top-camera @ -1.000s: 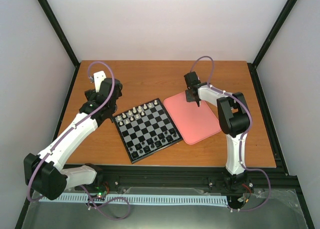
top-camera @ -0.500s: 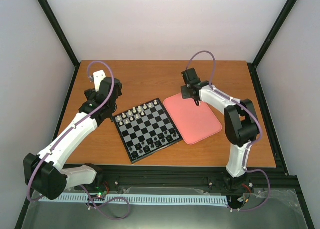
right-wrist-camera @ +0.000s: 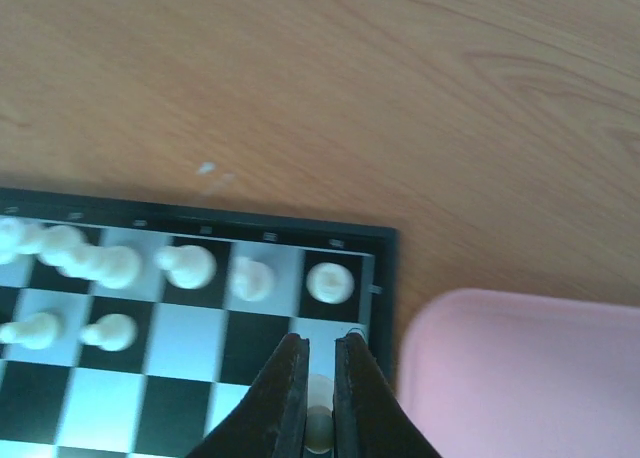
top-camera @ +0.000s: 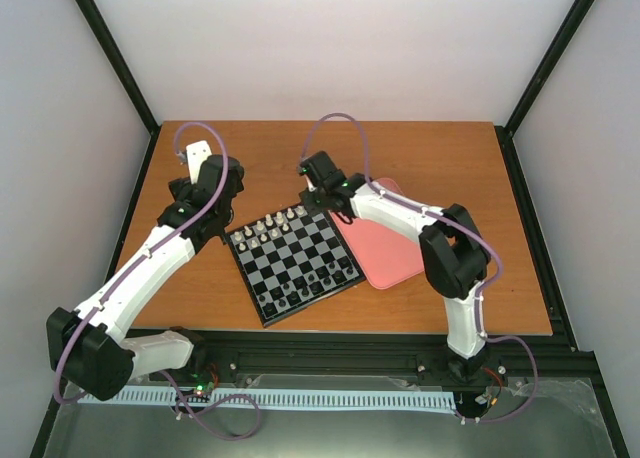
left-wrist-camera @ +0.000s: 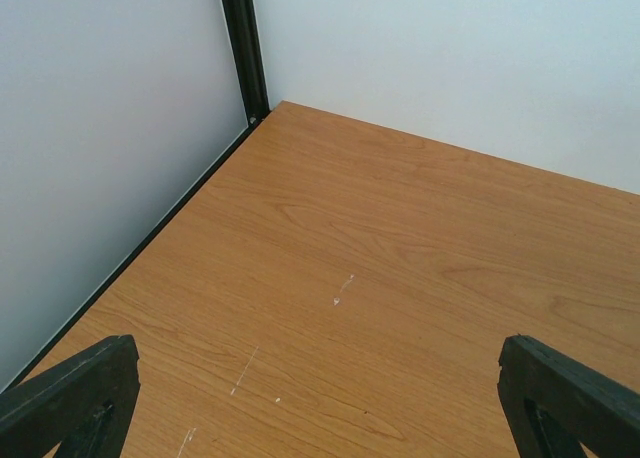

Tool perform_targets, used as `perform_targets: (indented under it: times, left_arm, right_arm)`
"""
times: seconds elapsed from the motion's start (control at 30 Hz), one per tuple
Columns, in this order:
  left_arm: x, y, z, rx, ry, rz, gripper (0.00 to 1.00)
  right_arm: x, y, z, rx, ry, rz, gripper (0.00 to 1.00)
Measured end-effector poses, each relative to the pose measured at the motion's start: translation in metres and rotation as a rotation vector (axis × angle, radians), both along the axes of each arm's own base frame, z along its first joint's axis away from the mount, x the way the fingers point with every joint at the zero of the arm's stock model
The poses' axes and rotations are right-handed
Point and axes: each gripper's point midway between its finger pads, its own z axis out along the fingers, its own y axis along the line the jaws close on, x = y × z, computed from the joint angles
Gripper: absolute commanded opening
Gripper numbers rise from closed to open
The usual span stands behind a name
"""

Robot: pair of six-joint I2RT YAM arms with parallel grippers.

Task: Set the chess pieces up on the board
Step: Place the chess piece on the chessboard.

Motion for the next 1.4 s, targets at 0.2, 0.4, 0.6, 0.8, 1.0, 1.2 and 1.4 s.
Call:
perform_targets:
  times: [0.2,0.4,0.6,0.8,1.0,1.2,1.4]
  left_arm:
    - [0.000,0.000,0.001,-0.001,-0.002,0.000,1.00]
    - [0.000,0.000,0.001,-0.001,-0.002,0.000,1.00]
    - [0.000,0.000,0.001,0.000,-0.002,0.001,1.00]
    - [0.000,0.001,0.001,0.001,-0.003,0.003,1.00]
    - [0.000,0.001,0.001,0.001,-0.003,0.003,1.00]
    - [0.000,0.001,0.001,0.001,-0.003,0.003,1.00]
    - [0.000,0.001,0.001,0.001,-0.003,0.003,1.00]
  right_arm:
    - [-0.016,0.038,-0.012,0.010,0.039,0.099,0.03]
    - [-0.023,0.050,-0.027,-0.003,0.078,0.136,0.03]
    - [-0.030,0.060,-0.038,-0.018,0.107,0.171,0.03]
    - [-0.036,0.070,-0.045,-0.028,0.120,0.200,0.04]
    - [-0.041,0.072,-0.055,-0.049,0.141,0.211,0.04]
    - [-0.041,0.071,-0.062,-0.063,0.152,0.208,0.05]
    - [-0.040,0.070,-0.061,-0.066,0.146,0.204,0.06]
